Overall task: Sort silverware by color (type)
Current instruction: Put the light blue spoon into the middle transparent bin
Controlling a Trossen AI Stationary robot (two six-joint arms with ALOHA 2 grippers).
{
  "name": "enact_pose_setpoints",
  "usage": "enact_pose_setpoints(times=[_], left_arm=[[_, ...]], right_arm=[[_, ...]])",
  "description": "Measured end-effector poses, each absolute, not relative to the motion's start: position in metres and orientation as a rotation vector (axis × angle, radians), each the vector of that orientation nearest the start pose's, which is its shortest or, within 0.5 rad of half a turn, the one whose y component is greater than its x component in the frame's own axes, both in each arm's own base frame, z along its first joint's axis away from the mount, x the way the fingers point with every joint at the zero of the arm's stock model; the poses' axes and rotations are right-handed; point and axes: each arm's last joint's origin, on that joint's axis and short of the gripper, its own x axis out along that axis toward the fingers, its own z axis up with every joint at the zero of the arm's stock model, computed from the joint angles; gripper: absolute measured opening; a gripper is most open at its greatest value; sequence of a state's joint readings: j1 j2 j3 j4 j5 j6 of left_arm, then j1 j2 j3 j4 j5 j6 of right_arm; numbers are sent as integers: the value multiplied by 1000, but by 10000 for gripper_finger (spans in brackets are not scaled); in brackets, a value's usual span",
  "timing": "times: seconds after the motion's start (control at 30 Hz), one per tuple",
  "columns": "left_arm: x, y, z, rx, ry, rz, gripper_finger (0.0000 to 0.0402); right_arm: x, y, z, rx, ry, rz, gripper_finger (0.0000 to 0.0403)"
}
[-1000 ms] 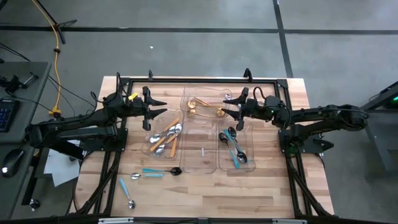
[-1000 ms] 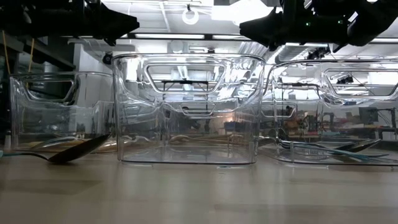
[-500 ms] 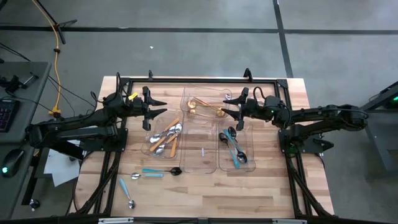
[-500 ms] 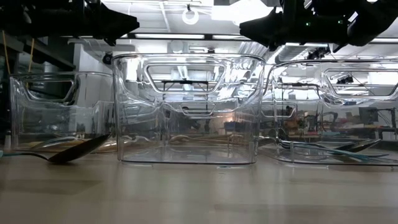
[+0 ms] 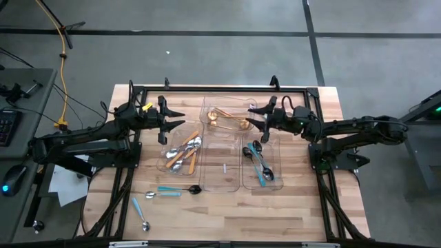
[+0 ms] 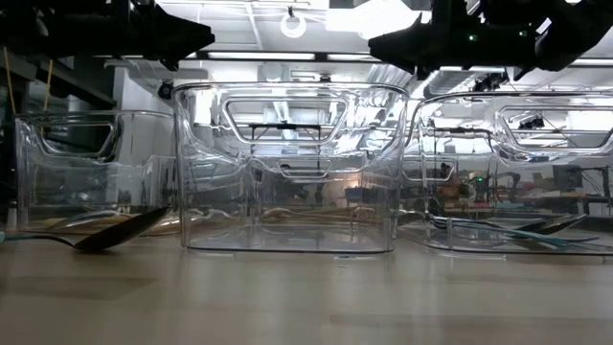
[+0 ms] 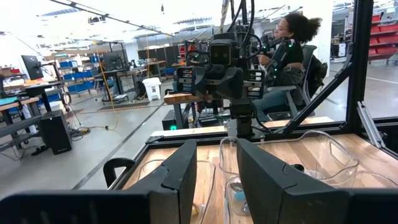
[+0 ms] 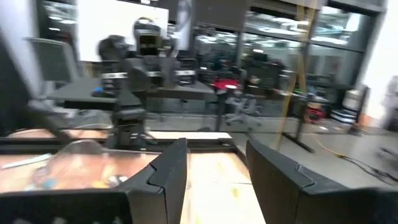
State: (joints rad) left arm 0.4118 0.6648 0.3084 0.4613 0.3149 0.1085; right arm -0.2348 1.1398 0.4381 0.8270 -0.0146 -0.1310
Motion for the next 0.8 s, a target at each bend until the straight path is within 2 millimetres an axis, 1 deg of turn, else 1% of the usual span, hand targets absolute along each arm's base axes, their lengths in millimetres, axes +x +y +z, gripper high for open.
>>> enact_pose_setpoints(times=[0.1, 0.13, 0.2, 0.27, 0.3, 0.37, 0.43, 0.53, 0.67, 0.73, 0.8], left_arm=[[148, 55, 247, 145, -93, 102, 103], [148, 55, 247, 145, -93, 102, 103], [148, 55, 247, 145, -93, 102, 103], [148, 55, 247, 143, -93, 102, 103], [148, 55, 247, 143, -92, 102, 103], [148, 55, 247, 143, -92, 102, 103], [148, 55, 247, 143, -92, 102, 103], [148, 55, 247, 142, -92, 102, 103], [148, 55, 247, 143, -92, 102, 103], [148, 55, 247, 143, -92, 102, 103], [148, 55, 247, 143, -92, 102, 103]], right_arm=[[224, -58, 242, -99, -97, -377, 151], [223, -60, 241, -65, -87, -461, 151], [220, -66, 237, 28, -68, -688, 151], [215, -74, 229, 72, -16, -914, 151], [212, -78, 225, 75, 28, -998, 151], [205, -87, 213, 107, 111, -1121, 151], [196, -98, 202, 183, 178, -1201, 151], [179, -117, 186, 333, 277, -1269, 151], [160, -135, 174, 528, 379, -1265, 151], [155, -140, 171, 595, 400, -1228, 151], [154, -141, 170, 664, 419, -1122, 151]])
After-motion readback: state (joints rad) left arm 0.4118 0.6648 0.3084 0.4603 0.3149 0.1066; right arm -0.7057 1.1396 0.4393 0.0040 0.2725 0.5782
